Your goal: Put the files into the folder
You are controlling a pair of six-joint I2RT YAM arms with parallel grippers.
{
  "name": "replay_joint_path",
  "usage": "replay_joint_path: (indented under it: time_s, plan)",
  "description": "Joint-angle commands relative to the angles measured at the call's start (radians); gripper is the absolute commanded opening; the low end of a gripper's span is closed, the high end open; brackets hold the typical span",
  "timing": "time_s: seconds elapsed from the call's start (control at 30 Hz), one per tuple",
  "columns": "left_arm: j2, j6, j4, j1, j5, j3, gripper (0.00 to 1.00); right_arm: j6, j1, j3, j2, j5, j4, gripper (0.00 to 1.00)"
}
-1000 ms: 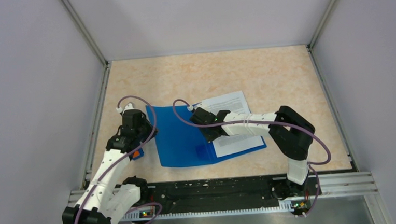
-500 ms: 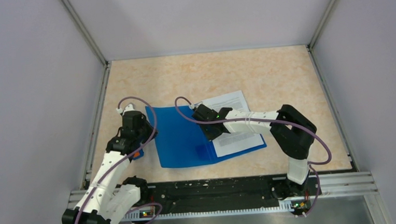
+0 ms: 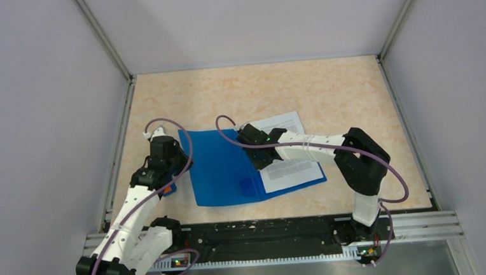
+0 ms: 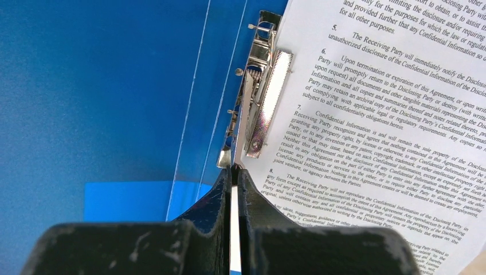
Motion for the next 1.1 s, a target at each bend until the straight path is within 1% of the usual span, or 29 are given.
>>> replay_joint_path:
  time_s: [0.0,0.17,0.47,0.7,1.07]
  plan:
    - [-0.02,0.052,0.043,0.014,-0.139,0.002,0.0,-0.038,-0.033,-0.003,0.0,0.057,-0.189,0.0]
    - [-0.022,0.052,0.043,0.014,-0.135,0.003,0.0,-0.037,-0.032,-0.009,0.015,0.034,-0.187,0.0]
    - [-0.016,0.055,0.049,0.014,-0.116,0.004,0.0,-0.029,-0.032,-0.055,0.075,-0.062,-0.11,0.0]
    - [-0.017,0.058,0.049,0.014,-0.111,0.003,0.0,-0.026,-0.033,-0.072,0.123,-0.063,-0.092,0.0]
    - [-0.01,0.068,0.073,0.015,-0.046,0.002,0.0,-0.04,-0.032,-0.071,0.141,-0.135,-0.064,0.0]
